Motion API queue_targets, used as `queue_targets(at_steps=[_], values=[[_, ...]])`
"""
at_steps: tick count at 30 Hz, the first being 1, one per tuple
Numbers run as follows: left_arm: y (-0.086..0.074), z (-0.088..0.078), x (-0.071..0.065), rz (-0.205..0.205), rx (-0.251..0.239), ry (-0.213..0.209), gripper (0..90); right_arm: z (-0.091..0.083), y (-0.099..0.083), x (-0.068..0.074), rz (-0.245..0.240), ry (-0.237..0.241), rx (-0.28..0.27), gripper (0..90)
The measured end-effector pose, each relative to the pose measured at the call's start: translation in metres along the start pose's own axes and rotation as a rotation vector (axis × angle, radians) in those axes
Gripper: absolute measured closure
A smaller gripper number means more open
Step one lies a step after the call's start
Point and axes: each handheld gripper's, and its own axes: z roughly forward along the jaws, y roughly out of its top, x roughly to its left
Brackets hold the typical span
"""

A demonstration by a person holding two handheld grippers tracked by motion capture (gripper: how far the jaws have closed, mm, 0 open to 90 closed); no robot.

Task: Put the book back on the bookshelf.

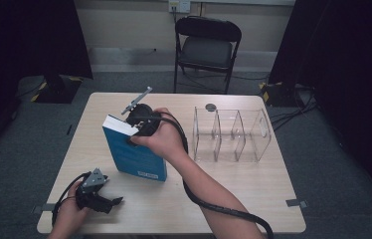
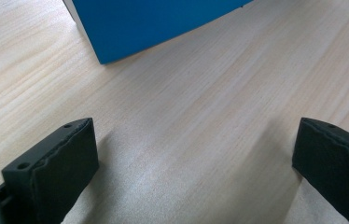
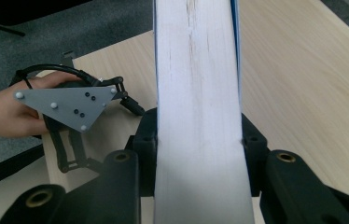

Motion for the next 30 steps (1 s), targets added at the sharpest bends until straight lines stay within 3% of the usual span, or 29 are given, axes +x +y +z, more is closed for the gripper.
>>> queue_targets(at_steps=[2,9,16,18,24,30], values=[[0.000,0.000,0.000,-0.001,0.000,0.001,0.0,0.000,-0.002,-0.001,-0.002,-0.003,-0.010,60.8],[0.000,0.000,0.000,0.005,0.004,0.000,0.0,0.002,-0.001,0.004,-0.080,0.026,-0.015,59.5],[0.000,0.000,0.000,0.004,0.004,0.004,0.0,0.003,-0.006,-0.002,-0.144,0.020,-0.023,56.3],[0.000,0.000,0.000,0.004,0.004,0.001,0.0,0.002,-0.007,-0.003,-0.125,0.026,-0.020,55.4],[0.000,0.000,0.000,0.004,0.004,0.001,0.0,0.004,-0.008,-0.006,-0.136,0.006,0.002,53.8],[0.000,0.000,0.000,0.004,0.004,0.001,0.0,0.008,-0.011,-0.010,-0.092,0.035,-0.001,54.6]])
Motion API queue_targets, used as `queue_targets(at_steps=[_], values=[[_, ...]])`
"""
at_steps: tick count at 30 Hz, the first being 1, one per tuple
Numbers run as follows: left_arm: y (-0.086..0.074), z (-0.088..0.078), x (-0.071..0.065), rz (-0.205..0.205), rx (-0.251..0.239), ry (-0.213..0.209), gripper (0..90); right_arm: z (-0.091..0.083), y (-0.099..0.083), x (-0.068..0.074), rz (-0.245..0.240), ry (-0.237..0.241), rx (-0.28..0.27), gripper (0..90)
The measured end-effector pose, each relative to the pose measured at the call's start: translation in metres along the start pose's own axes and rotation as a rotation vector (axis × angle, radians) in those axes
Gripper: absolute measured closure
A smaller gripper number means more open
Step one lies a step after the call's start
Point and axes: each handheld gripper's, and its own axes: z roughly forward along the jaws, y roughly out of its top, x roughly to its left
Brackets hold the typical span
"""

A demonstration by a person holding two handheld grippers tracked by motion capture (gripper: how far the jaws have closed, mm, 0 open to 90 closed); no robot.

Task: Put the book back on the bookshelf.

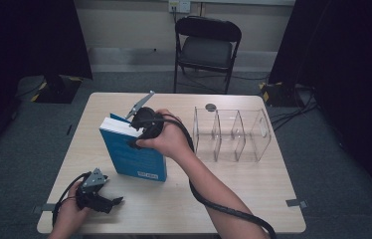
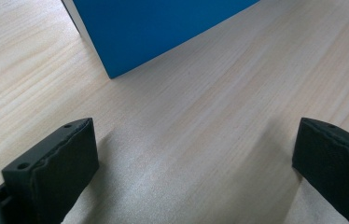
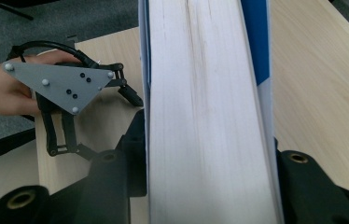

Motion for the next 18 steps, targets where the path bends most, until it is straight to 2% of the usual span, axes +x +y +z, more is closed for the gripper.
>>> queue_targets(at_steps=[5,9,13,16,18], values=[[0.000,0.000,0.000,-0.001,-0.001,0.000,0.0,0.006,-0.002,-0.002,0.007,0.003,0.033,54.0],[0.000,0.000,0.000,-0.001,-0.001,0.000,0.0,0.007,-0.002,-0.003,0.012,0.008,0.036,54.0],[0.000,0.000,0.000,-0.001,-0.001,0.000,0.0,0.009,0.000,-0.002,0.016,0.001,0.077,52.9],[0.000,0.000,0.000,-0.001,0.000,0.000,0.0,0.011,0.001,-0.002,-0.009,-0.003,0.127,53.1],[0.000,0.000,0.000,0.000,0.000,0.000,0.0,0.011,0.001,-0.002,-0.005,0.001,0.129,53.6]])
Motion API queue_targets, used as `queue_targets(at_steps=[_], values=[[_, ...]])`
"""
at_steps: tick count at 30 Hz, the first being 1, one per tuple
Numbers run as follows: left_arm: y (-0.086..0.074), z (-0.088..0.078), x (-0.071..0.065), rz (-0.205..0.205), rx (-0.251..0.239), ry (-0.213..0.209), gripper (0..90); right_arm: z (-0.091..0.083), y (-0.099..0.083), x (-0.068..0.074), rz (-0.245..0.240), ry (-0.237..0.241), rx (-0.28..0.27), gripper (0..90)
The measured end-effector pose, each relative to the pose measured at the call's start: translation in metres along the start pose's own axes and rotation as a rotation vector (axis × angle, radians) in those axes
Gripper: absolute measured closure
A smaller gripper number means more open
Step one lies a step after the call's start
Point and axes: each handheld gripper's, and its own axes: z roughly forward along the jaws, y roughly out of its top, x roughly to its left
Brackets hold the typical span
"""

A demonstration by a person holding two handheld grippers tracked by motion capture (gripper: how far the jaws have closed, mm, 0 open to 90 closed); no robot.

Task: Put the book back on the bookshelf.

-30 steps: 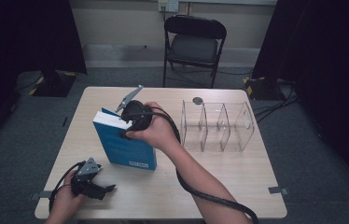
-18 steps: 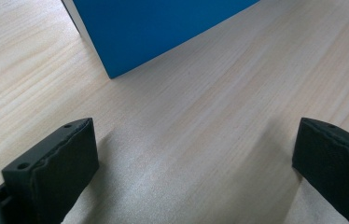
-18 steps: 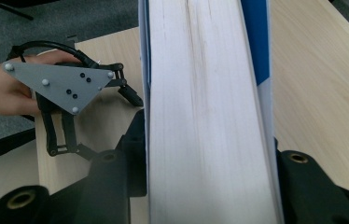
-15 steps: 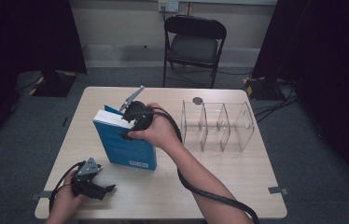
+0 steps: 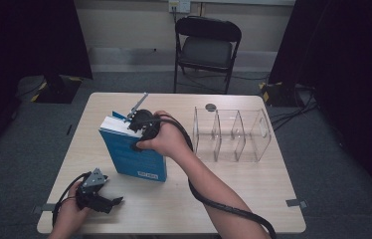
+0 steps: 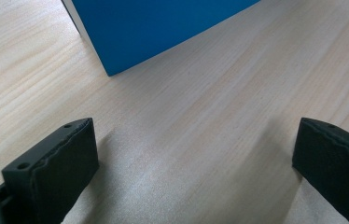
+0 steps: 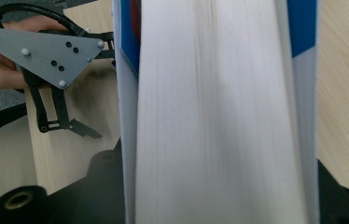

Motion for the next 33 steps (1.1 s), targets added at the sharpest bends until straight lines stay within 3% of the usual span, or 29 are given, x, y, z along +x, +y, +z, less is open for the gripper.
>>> queue_targets(at_steps=[4,8,13,15,18,21,26,33], values=[[0.000,0.000,0.000,-0.001,-0.001,0.000,0.0,0.000,0.001,0.000,0.016,0.006,0.019,56.2],[0.000,0.000,0.000,-0.001,-0.001,0.000,0.0,-0.001,-0.001,0.001,0.023,0.010,-0.001,60.6],[0.000,0.000,0.000,-0.004,-0.004,-0.001,0.0,-0.004,-0.004,0.004,0.083,-0.011,-0.014,61.6],[0.001,0.000,0.000,0.000,-0.002,0.002,0.0,-0.009,-0.007,0.004,0.074,-0.006,-0.018,61.7],[0.001,0.001,0.001,0.012,0.000,0.003,0.0,-0.019,-0.013,0.006,0.078,0.004,-0.023,61.7],[0.001,0.001,0.000,-0.004,-0.007,-0.001,0.0,-0.030,-0.022,0.009,0.091,0.010,-0.024,61.7],[0.001,0.002,0.000,-0.006,-0.009,0.000,0.0,-0.046,-0.039,0.014,0.067,-0.013,-0.027,61.6],[0.001,0.002,0.000,-0.007,-0.008,-0.001,0.0,-0.062,-0.064,0.015,0.072,-0.027,-0.024,61.6]])
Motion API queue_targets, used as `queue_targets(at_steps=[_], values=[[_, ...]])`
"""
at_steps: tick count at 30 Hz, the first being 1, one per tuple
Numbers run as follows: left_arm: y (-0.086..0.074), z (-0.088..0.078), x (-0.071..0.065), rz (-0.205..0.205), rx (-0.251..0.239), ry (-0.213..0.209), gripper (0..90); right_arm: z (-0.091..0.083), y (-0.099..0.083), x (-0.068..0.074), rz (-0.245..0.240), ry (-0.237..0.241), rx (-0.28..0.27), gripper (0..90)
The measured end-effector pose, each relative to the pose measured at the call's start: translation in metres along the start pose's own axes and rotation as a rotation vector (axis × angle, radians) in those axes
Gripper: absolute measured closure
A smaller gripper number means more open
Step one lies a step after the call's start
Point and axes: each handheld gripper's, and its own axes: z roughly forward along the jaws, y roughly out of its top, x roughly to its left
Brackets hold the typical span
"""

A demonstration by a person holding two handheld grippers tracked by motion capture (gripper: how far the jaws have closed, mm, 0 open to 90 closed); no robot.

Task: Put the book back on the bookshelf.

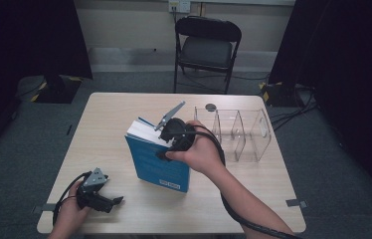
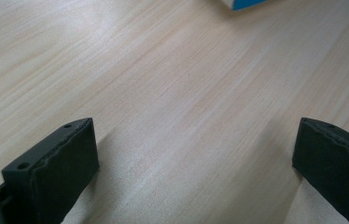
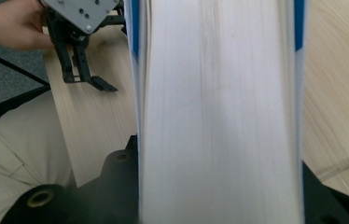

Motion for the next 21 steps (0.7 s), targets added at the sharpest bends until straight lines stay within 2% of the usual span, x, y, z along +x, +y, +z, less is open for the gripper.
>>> queue_targets(at_steps=[3,7,9,14,21], values=[[0.000,0.000,0.000,0.001,-0.001,0.001,0.0,-0.005,-0.009,0.001,0.008,-0.007,0.006,61.6],[0.000,0.000,-0.001,-0.007,-0.003,0.004,0.0,-0.012,-0.019,0.001,0.015,0.008,0.005,61.6],[0.001,0.000,0.000,0.004,0.006,0.004,0.0,-0.015,-0.024,0.001,0.016,0.011,0.002,61.6],[0.001,0.000,-0.001,-0.002,0.003,0.007,0.0,-0.018,-0.040,0.000,0.025,-0.004,-0.007,61.6],[0.001,0.000,-0.001,-0.004,0.006,0.012,0.0,-0.028,-0.059,-0.004,0.058,-0.006,-0.011,61.4]])
